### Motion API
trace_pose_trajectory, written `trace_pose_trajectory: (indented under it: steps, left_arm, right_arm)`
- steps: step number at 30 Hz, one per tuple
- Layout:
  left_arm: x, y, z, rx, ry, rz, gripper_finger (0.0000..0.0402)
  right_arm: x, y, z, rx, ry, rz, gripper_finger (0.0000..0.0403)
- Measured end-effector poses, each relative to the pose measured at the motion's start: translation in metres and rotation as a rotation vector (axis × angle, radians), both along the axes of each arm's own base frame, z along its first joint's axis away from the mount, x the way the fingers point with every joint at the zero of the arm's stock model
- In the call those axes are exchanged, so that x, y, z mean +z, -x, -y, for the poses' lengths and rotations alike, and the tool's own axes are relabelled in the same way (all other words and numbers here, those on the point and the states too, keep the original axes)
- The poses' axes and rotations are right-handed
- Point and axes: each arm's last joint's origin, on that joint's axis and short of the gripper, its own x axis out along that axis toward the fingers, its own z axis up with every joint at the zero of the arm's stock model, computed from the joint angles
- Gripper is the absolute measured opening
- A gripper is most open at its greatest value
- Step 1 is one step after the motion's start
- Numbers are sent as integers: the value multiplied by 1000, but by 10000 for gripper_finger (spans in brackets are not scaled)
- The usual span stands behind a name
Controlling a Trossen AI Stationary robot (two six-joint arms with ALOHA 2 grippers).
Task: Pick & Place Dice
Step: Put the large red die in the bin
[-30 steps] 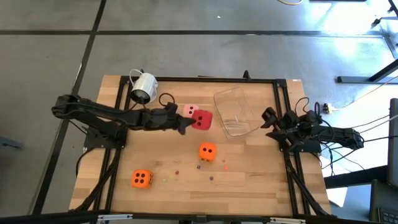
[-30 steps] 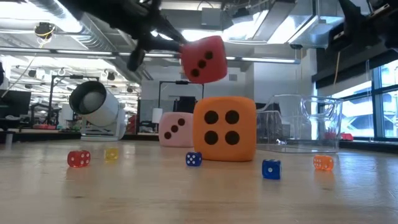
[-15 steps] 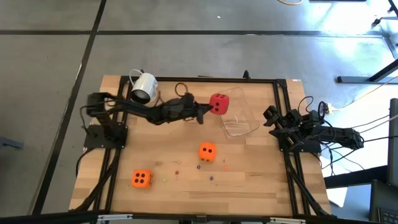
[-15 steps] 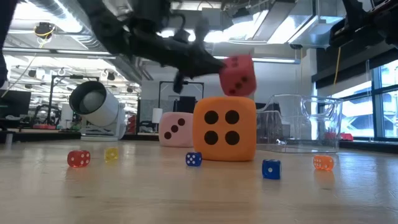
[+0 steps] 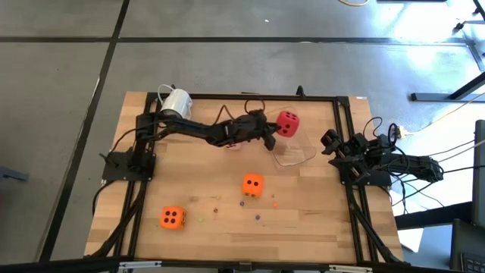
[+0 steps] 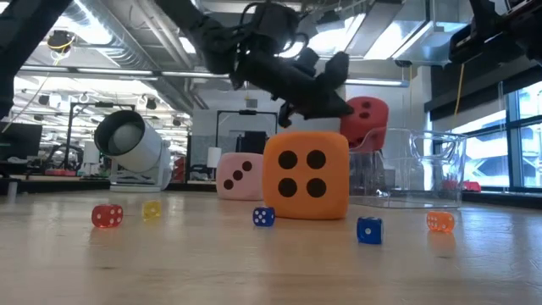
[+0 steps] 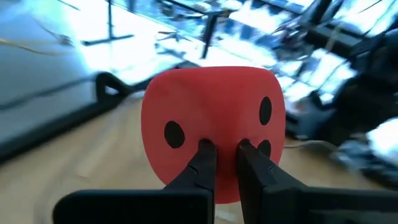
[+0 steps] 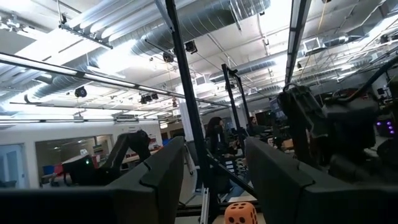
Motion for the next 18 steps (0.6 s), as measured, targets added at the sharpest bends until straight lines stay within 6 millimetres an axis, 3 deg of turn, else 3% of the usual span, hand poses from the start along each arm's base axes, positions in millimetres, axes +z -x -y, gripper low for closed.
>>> trace_pose_trajectory:
  steps: [9, 18]
  left_arm:
    - [3, -2, 0, 71, -76, -195, 23]
    - [-1, 0, 0, 71, -68, -243, 75]
  right_arm:
    - [0, 0, 0, 7, 12, 1, 173]
    - [0, 0, 0, 5, 15, 2, 173]
